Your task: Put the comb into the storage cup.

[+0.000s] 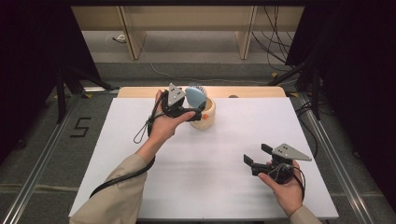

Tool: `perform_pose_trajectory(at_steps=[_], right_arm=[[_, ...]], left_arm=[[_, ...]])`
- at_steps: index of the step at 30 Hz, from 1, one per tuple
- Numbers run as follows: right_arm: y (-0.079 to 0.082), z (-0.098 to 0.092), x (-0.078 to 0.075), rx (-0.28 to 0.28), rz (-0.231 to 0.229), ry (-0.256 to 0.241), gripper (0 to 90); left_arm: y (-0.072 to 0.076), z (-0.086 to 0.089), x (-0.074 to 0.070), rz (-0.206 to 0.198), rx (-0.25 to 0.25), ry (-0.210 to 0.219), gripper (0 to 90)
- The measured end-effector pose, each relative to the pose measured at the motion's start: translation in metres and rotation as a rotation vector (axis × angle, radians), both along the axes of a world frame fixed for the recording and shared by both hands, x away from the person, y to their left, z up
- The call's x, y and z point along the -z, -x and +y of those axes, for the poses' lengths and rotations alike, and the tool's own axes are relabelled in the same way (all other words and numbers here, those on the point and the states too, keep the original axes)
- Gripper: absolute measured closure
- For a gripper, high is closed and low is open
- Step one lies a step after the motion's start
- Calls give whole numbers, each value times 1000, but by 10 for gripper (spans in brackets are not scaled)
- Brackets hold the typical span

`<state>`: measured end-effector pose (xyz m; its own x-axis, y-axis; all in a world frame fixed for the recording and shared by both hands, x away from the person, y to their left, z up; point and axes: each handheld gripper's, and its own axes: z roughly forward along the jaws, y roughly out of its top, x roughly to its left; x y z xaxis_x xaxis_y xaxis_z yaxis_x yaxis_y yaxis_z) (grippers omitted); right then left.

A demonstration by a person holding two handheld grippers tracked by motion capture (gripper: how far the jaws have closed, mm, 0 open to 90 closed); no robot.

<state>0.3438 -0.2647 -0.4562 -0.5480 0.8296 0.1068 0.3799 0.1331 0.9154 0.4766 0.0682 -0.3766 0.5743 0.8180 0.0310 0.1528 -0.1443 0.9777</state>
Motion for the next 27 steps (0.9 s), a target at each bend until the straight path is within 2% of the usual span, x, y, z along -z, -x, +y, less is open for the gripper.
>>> perform_pose_trajectory(at_steps=[13,17,21,27], right_arm=[[0,0,0,1,-2,3,152],[0,0,0,2,-2,2,152],[0,0,0,2,-3,2,152],[0,0,-1,4,-3,2,152]], left_arm=[[11,10,2,14,10,-18,0],[15,13,2,20,16,-16,0],[19,16,2,8,13,-15,2],[24,22,4,25,18,-10,2]])
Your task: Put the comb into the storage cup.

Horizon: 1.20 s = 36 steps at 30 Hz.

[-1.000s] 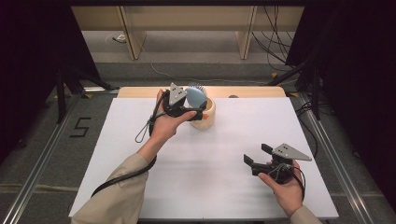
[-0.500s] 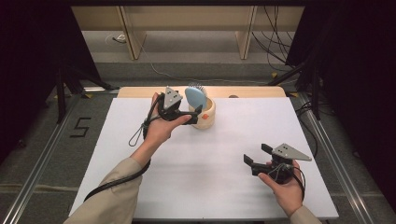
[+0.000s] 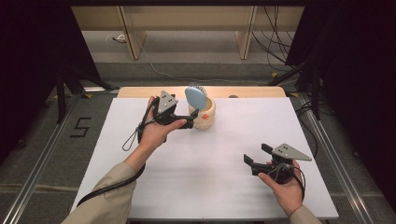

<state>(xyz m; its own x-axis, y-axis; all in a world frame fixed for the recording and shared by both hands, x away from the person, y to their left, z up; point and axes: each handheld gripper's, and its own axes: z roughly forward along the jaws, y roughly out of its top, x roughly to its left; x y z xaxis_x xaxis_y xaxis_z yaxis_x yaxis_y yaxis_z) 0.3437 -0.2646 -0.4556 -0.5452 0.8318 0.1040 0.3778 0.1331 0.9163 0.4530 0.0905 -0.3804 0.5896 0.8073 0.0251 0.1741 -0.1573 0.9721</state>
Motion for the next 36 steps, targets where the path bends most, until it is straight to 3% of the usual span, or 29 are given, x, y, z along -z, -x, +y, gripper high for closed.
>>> perform_pose_trajectory(at_steps=[20,36], right_arm=[[0,0,-1,6,-3,-3,152],[0,0,0,3,-2,0,152]], left_arm=[[26,20,13,8,15,-27,0],[44,43,37,45,7,-49,0]])
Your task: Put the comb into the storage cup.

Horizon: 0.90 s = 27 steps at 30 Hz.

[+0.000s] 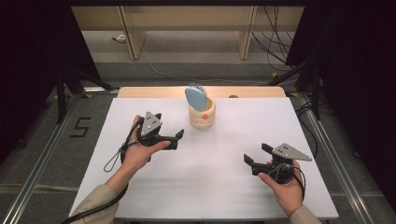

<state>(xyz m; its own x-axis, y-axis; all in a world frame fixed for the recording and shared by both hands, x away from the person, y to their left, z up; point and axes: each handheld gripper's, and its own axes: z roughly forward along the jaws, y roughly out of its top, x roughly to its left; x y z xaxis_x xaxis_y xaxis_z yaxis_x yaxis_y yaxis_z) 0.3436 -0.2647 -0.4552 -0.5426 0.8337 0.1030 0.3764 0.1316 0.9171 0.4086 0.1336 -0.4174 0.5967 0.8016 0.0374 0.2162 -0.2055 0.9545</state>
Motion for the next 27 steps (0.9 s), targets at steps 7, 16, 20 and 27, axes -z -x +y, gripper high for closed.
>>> perform_pose_trajectory(at_steps=[7,16,20,27], right_arm=[[0,0,0,-3,1,2,152],[0,0,0,-8,0,1,152],[0,0,0,-12,-2,4,152],[0,0,0,-13,-3,5,152]], left_arm=[[9,8,9,7,1,-7,0],[22,22,27,4,1,-24,0],[26,25,33,15,4,-29,0],[33,31,37,36,2,-28,0]])
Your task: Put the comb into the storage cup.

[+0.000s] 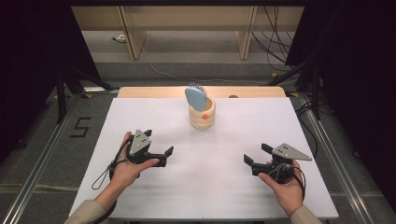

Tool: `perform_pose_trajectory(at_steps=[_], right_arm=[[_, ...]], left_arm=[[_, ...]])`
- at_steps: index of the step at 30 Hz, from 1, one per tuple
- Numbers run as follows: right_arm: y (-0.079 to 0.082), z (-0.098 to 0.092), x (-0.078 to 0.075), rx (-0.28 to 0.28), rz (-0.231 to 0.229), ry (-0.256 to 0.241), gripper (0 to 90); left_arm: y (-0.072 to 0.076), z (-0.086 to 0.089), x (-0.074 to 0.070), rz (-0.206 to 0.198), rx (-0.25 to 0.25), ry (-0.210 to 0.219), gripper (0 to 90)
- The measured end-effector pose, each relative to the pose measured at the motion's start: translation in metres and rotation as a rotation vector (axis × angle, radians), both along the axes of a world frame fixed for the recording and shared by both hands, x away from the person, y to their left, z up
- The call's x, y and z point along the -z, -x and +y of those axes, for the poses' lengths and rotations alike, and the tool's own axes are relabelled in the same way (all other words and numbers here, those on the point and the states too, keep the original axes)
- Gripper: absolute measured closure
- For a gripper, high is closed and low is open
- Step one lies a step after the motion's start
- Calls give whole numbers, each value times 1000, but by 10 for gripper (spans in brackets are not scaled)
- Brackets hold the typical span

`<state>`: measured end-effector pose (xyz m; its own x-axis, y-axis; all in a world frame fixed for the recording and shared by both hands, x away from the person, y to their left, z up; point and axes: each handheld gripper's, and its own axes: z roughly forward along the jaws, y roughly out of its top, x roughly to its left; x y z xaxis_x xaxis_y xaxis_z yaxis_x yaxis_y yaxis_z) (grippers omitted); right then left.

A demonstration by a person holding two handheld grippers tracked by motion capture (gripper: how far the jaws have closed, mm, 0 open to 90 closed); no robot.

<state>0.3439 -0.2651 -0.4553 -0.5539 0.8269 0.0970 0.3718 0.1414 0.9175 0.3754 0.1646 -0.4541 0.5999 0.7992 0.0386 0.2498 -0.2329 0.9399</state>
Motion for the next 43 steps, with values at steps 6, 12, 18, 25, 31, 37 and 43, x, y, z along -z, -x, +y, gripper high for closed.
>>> perform_pose_trajectory(at_steps=[6,12,18,25,31,37,43], right_arm=[[0,0,0,-3,-2,0,152],[0,1,0,-7,0,2,152],[0,1,1,-11,0,6,152],[-1,2,1,-12,0,8,152],[-1,2,1,-13,-1,9,152],[-1,2,1,-12,-4,7,152],[-1,2,1,-21,-9,10,152]], left_arm=[[8,5,5,6,-1,-1,0],[13,12,11,13,-5,1,0],[17,18,12,8,-12,-5,0],[21,24,17,17,-22,-9,0],[21,27,18,15,-28,-9,0],[21,27,20,24,-30,-6,0],[20,26,21,31,-30,2,0]])
